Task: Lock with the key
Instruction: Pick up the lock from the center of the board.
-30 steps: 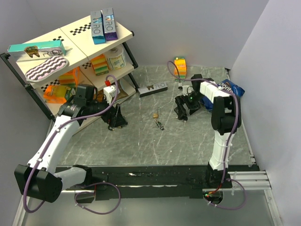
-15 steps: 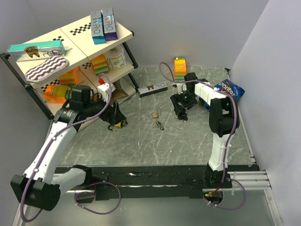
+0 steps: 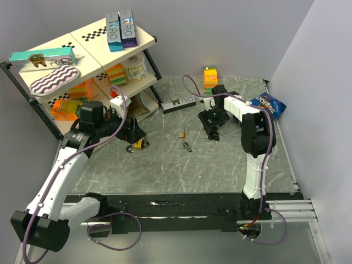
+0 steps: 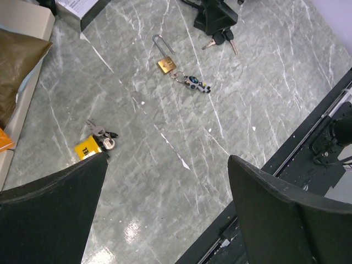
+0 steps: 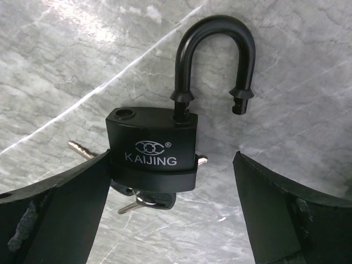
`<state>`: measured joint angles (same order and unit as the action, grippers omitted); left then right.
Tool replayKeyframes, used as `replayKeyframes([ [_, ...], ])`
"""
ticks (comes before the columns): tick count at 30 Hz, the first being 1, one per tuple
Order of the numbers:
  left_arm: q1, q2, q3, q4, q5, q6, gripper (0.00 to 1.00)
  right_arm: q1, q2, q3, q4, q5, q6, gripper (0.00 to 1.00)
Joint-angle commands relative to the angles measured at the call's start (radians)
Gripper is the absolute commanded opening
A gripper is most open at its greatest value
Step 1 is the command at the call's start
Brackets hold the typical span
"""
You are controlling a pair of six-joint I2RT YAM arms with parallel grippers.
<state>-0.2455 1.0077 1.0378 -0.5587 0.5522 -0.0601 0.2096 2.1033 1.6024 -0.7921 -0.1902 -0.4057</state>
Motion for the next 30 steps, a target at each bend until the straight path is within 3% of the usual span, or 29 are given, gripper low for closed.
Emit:
replayKeyframes([
  [1,0.0,0.005,0.005,0.033,0.011,0.02,0.96,0.033,0.0,0.008,0.014,0.081,-0.018,0.95],
  [6,0.0,0.0,0.001,0.028,0.0,0.028,0.96,0.051,0.001,0.022,0.002,0.124,-0.022,0.91],
  [13,0.0,0.0,-0.005,0.029,0.009,0.028,0.96,0.051,0.05,0.129,-0.097,0.025,0.007,0.87],
  [22,0.0,0.003,0.021,-0.003,-0.012,0.049,0.96,0.05,0.099,0.149,-0.128,0.005,0.03,0.71],
  [30,0.0,0.02,0.041,-0.018,-0.003,0.049,0.96,0.068,0.11,0.149,-0.159,0.027,0.042,0.72],
])
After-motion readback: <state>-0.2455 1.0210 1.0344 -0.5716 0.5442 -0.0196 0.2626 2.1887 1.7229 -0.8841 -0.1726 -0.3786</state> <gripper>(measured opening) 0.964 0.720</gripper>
